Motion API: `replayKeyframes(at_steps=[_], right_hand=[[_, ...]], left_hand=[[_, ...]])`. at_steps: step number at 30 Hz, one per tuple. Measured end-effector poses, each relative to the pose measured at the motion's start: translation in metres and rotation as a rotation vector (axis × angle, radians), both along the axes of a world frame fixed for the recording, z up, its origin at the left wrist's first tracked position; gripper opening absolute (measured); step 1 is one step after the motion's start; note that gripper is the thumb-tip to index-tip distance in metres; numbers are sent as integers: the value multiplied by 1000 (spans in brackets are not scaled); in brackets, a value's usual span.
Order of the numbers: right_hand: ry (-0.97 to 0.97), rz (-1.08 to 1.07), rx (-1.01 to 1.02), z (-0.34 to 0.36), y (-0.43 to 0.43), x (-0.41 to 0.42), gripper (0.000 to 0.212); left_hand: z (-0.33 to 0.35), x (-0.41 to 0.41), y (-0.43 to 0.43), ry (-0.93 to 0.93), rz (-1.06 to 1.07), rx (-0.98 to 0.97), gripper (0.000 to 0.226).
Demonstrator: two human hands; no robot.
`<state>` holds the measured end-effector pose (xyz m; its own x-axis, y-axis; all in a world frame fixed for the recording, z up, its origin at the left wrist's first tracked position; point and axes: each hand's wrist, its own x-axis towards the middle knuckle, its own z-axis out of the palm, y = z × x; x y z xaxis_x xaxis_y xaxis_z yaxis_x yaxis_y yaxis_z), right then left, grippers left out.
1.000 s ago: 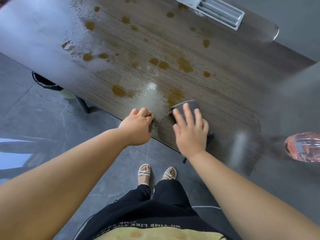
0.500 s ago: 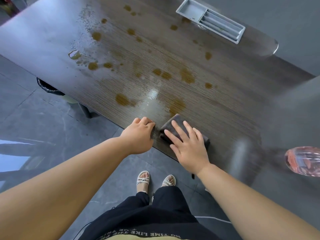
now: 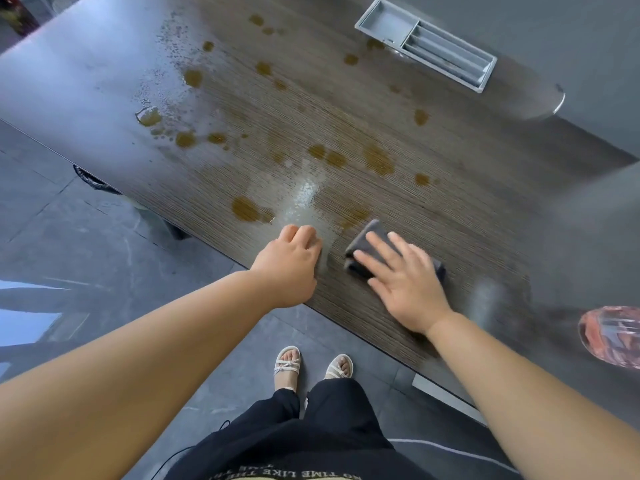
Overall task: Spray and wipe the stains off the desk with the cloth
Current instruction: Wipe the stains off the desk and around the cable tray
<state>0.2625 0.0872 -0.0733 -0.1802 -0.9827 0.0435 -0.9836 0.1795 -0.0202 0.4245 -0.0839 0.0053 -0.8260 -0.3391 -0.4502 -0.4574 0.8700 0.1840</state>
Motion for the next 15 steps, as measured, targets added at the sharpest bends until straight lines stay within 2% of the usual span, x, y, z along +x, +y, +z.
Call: replayKeyframes(at_steps=[4, 5, 6, 10, 12, 15], right_hand=[[-76, -617, -27, 4, -35, -3, 47], [-95, -683, -50, 5, -46, 11, 47], [-92, -654, -60, 5, -52, 26, 47], [16, -112, 16, -1, -24, 34, 47], [20, -164, 28, 2, -19, 13, 47], [-53, -557, 24, 6, -47, 5, 48]], left_hand=[[-5, 1, -2, -71, -20, 4, 62], [-5, 0, -3, -79, -21, 7, 64], [-5, 0, -3, -84, -25, 8, 65], [-4, 0, -9, -98, -63, 13, 67], [-4, 1, -10, -104, -79, 14, 67], [-6, 2, -8, -90, -83, 1, 68]])
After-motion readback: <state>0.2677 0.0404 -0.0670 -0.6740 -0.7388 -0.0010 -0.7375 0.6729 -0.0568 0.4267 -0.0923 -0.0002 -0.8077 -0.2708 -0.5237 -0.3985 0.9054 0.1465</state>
